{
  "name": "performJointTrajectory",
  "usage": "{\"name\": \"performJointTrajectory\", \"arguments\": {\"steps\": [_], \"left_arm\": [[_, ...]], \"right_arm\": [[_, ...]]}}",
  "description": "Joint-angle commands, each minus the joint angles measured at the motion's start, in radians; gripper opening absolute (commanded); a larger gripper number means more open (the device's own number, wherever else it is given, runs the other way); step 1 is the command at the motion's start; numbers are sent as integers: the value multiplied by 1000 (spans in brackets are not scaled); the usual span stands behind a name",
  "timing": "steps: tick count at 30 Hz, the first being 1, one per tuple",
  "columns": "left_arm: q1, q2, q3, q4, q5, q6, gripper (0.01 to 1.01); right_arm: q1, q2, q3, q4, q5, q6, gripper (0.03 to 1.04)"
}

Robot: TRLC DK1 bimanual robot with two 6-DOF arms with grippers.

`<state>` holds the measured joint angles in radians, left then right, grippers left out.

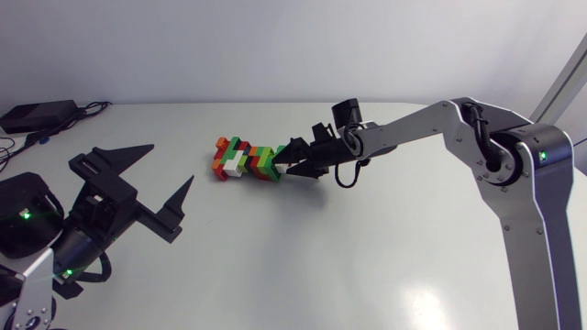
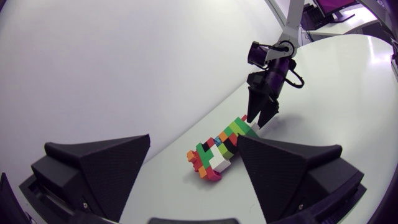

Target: Disassemble duplo

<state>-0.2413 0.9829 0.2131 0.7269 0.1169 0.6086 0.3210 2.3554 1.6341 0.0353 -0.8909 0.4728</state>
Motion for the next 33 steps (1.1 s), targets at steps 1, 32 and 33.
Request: {"name": "performJointTrajectory", "arguments": {"steps": [1,32,33], "left_arm": [[7,19,8,17,7,-10,974],[20,8,11,17,7,-15,974],[20,7,11,17,7,-17,974]], "right_arm": [[0,28,17,-17,-8,29,893],[0,39,40,-26,-14,15,313],[0,38,38,-26,-13,12,311]]}}
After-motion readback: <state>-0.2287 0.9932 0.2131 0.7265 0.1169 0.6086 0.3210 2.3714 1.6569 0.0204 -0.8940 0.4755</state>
